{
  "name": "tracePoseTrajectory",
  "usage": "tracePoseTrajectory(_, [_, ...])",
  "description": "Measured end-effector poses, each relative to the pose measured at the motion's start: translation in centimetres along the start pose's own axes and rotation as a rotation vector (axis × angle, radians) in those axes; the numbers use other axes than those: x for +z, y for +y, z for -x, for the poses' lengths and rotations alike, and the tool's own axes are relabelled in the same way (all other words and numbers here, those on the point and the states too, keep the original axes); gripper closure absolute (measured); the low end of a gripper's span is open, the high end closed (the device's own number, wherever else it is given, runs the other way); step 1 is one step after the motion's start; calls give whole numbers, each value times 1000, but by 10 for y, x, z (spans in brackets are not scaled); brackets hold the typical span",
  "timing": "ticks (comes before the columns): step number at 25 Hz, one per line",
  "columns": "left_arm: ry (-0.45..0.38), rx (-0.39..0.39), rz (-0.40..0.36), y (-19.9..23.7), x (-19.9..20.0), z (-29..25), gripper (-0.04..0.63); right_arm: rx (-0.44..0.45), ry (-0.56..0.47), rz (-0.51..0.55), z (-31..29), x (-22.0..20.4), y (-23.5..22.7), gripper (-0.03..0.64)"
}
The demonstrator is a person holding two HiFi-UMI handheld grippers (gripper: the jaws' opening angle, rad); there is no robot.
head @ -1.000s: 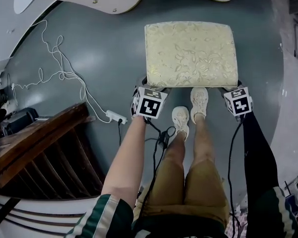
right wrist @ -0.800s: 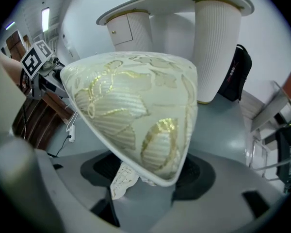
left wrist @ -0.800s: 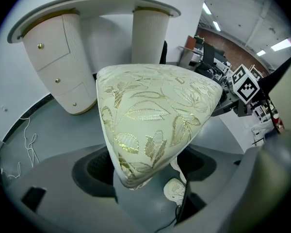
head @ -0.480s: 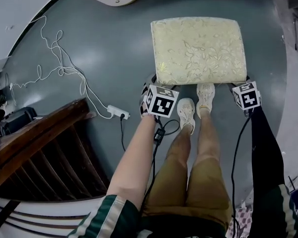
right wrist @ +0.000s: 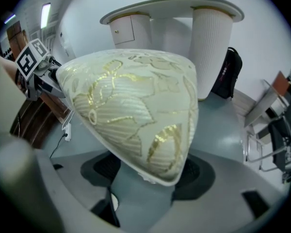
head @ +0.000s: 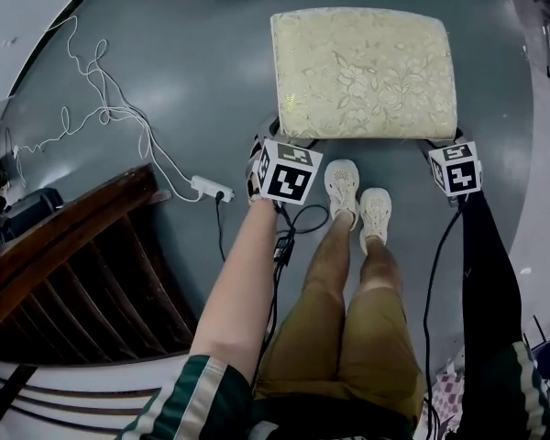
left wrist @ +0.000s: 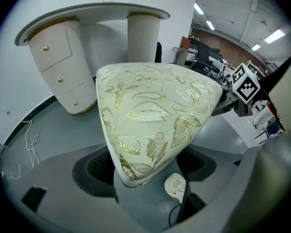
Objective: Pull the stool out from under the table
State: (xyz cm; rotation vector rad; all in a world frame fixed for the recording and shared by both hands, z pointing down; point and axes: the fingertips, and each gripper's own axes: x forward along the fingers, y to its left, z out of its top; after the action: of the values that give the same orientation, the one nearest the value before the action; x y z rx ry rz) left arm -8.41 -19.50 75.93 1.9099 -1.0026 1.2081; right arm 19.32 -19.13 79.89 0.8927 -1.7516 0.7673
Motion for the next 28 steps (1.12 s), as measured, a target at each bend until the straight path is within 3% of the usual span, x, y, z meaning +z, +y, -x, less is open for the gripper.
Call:
tracePoseTrajectory(11, [8,27,22,-3,1,12,199,51,-6,-11,2,-4,6,287])
tracePoseTrajectory(28, [94,20,69,-9,5,30,201,105,65,0,18,2,5,287])
